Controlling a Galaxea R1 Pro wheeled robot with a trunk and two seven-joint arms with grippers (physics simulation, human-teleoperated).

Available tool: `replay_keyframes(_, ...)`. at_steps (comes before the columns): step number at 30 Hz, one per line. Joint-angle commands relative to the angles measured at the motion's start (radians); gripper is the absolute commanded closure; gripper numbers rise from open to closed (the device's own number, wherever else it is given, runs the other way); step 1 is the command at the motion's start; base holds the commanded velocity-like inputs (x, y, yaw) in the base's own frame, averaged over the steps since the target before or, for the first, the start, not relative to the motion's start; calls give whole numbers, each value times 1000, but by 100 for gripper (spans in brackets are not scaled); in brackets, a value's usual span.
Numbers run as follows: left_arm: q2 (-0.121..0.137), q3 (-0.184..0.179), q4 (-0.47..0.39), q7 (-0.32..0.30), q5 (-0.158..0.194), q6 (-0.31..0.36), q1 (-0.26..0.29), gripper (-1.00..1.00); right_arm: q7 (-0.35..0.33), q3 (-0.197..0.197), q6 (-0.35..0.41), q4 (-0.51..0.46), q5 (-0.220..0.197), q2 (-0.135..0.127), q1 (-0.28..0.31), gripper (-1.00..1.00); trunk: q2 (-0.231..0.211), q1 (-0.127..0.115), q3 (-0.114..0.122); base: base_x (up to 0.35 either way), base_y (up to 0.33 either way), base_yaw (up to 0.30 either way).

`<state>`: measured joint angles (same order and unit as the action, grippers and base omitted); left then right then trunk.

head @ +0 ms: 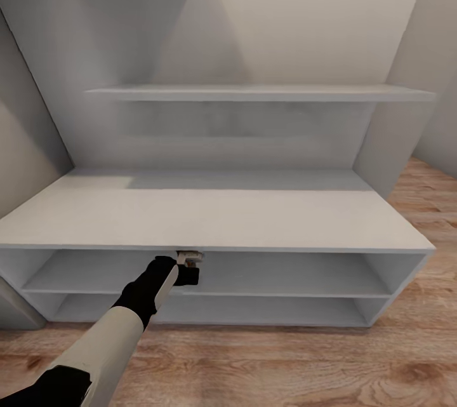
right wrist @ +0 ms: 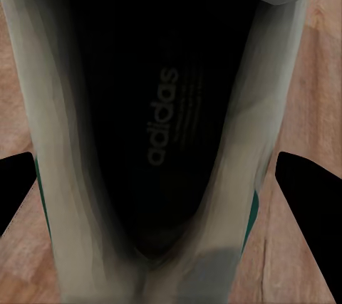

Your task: Pick up the two gym shoes and the two sandals from the corridor floor and place them onto the hallstand (shoe rack) in the corridor, making sure they are on the rack and not on the floor. Arrange them so the two gym shoes are next to each other and the two sandals are next to each other.

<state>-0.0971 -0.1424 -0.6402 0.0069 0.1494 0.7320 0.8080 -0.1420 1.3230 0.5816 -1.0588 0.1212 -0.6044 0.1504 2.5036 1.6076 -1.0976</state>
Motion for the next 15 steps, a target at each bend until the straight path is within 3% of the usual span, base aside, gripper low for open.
replay_keyframes(1, 0, -2, -1, 1, 4, 4, 0, 100, -8, 2, 4, -1, 11, 0, 1, 100, 0, 0, -1, 99, 0, 0)
replay_keyframes(15, 0, -2, -1, 1, 4, 4, 0, 100, -8, 2, 4, -1, 11, 0, 1, 100, 0, 0, -1, 17, 0, 0)
